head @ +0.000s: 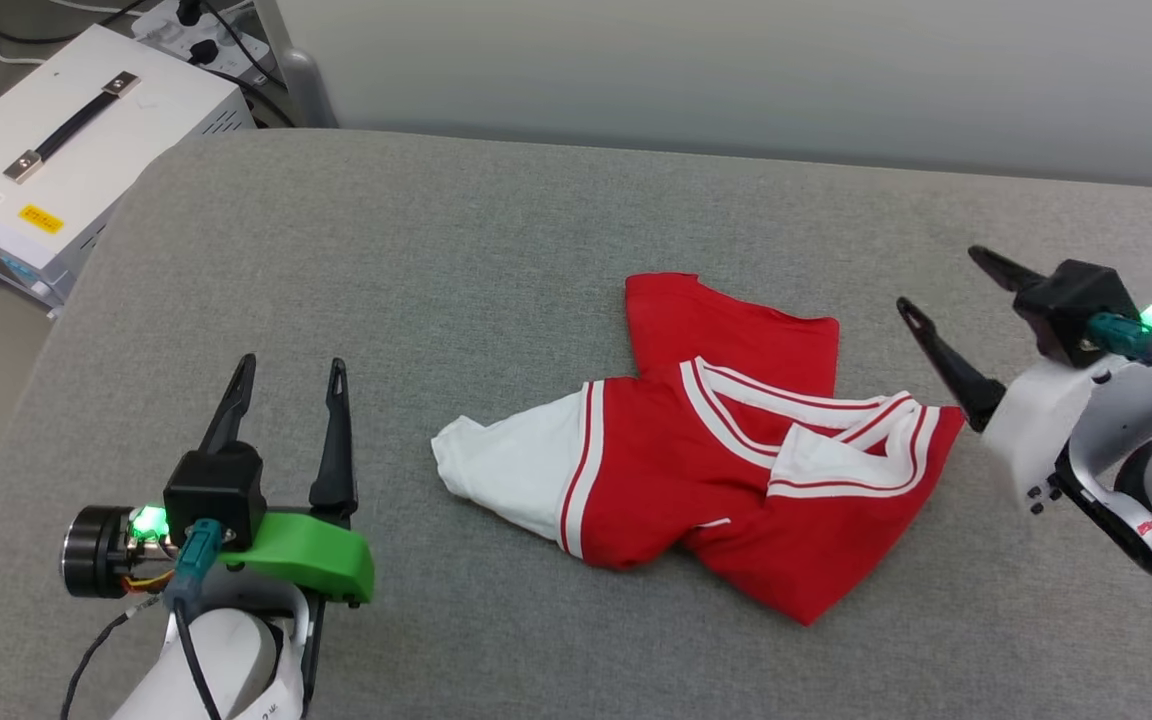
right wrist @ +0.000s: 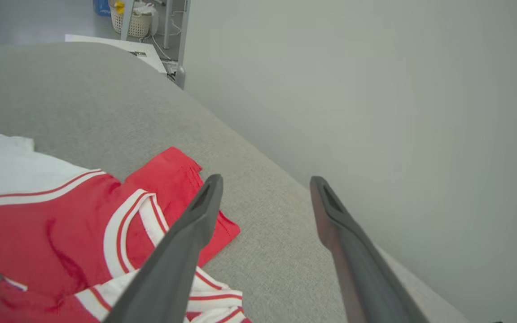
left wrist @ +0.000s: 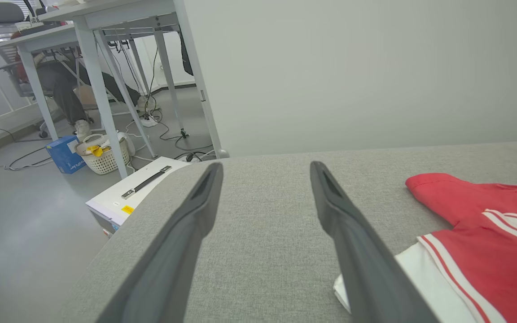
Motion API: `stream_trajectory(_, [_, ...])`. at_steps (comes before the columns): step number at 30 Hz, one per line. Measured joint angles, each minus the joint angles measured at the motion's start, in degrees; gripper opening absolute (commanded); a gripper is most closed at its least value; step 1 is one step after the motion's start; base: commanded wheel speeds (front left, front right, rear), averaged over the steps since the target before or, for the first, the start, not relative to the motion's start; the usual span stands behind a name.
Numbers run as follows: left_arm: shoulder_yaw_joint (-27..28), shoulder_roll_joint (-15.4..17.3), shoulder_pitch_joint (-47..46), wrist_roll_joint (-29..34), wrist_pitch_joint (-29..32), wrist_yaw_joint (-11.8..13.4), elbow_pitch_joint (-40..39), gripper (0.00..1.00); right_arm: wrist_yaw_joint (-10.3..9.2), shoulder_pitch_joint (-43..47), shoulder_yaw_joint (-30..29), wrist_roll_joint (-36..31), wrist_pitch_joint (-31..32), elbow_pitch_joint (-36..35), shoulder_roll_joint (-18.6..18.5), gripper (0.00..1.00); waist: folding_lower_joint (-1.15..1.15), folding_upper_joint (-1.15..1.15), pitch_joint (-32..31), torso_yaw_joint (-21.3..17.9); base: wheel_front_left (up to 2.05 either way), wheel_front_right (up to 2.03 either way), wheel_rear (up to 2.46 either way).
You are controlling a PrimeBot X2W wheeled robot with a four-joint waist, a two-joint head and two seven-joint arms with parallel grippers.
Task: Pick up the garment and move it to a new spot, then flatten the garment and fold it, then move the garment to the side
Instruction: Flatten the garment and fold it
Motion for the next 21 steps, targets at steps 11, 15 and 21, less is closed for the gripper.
stream_trajectory(11, [5.23, -6.79, 1.28, 6.21, 0.0, -5.41, -0.21, 1.0, 0.0, -11.63, 21.53, 23.15, 34.6, -2.59, -16.31, 1.0, 0.0, 0.0, 3.55, 1.62, 0.0, 0.0, 0.0])
stream_trajectory(15, [6.83, -9.09, 1.14, 7.55, 0.0, -7.5, 0.31, 1.0, 0.0, -17.52, 24.73, 24.21, 38.85, 0.47, -17.39, 1.0, 0.0, 0.0, 5.92, 2.39, 0.0, 0.0, 0.0])
stream_trajectory(21, [9.34, -12.21, -0.31, 10.42, 0.0, -10.39, 0.71, 1.0, 0.0, -24.48, 28.36, 25.14, 41.03, 8.29, -16.15, 1.0, 0.0, 0.0, 10.0, 3.63, 0.0, 0.0, 0.0])
